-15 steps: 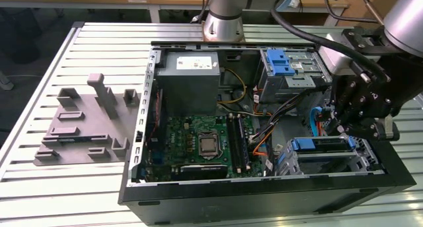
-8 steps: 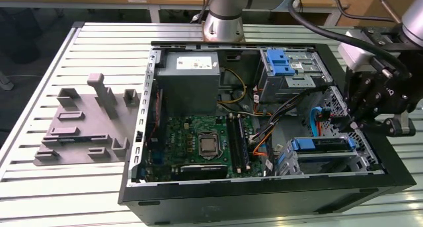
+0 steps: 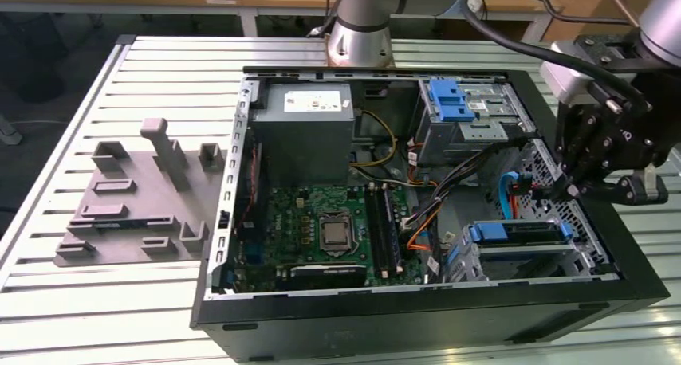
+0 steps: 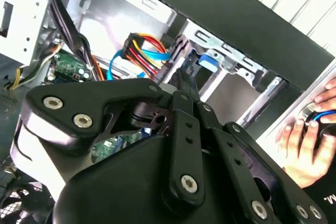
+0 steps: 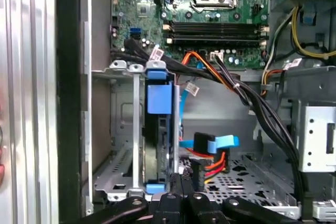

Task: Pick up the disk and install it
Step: 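Insert the first disk wire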

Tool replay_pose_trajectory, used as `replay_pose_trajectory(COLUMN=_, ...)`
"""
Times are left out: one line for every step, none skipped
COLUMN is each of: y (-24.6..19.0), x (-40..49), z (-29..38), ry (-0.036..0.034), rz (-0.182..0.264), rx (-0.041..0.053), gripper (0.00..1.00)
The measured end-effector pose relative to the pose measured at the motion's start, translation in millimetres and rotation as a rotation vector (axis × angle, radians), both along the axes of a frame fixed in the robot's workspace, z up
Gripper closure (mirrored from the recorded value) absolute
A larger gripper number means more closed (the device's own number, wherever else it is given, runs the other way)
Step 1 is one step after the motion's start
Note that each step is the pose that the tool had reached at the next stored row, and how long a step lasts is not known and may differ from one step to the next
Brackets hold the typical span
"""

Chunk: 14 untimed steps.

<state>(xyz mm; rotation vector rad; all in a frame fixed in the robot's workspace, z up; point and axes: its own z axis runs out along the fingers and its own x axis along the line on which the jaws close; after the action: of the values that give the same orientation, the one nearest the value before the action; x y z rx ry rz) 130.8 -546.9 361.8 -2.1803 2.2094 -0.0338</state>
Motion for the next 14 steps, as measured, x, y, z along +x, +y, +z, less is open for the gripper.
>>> replay_pose_trajectory(y=0.8, x=-0.1, z=0.2, ry=-0.0002, rz=0.0, rx=0.0, gripper=0.89)
replay_pose_trajectory(y=1.9, x=-0.2, z=0.3, ry=-0.0003, rz=0.0, rx=0.0, gripper=0.89)
replay_pose_trajectory(y=3.2, x=-0.4, z=0.3, ry=-0.0004, rz=0.0, rx=0.0001, gripper=0.89)
replay_pose_trajectory(y=3.9, x=-0.8, z=0.3, ry=-0.0003, rz=0.0, rx=0.0002, gripper=0.89)
replay_pose_trajectory(y=4.9, x=-1.5, z=0.3, ry=-0.0004, rz=0.0, rx=0.0001, gripper=0.89)
replay_pose_trajectory(y=5.9, x=-2.8, z=0.3, ry=-0.0006, rz=0.0, rx=0.0001, gripper=0.89)
replay_pose_trajectory(y=6.4, x=-3.6, z=0.3, ry=-0.0007, rz=0.0, rx=0.0001, gripper=0.89)
replay_pose_trajectory(y=6.4, x=-3.7, z=0.3, ry=-0.0007, rz=0.0, rx=0.0002, gripper=0.89)
replay_pose_trajectory(y=6.4, x=-3.7, z=0.3, ry=-0.0007, rz=0.0, rx=0.0002, gripper=0.89)
replay_pose_trajectory(y=6.5, x=-3.7, z=0.3, ry=-0.0007, rz=0.0, rx=0.0001, gripper=0.89)
replay_pose_trajectory(y=6.6, x=-3.7, z=0.3, ry=-0.0007, rz=0.0, rx=0.0002, gripper=0.89)
replay_pose_trajectory(y=6.7, x=-5.4, z=0.3, ry=-0.0026, rz=0.0, rx=0.0, gripper=0.89)
replay_pose_trajectory(y=6.8, x=-7.2, z=0.4, ry=-0.0067, rz=0.0, rx=-0.0002, gripper=0.89)
replay_pose_trajectory(y=7.7, x=-9.1, z=0.1, ry=-0.0111, rz=0.0, rx=-0.0003, gripper=0.89)
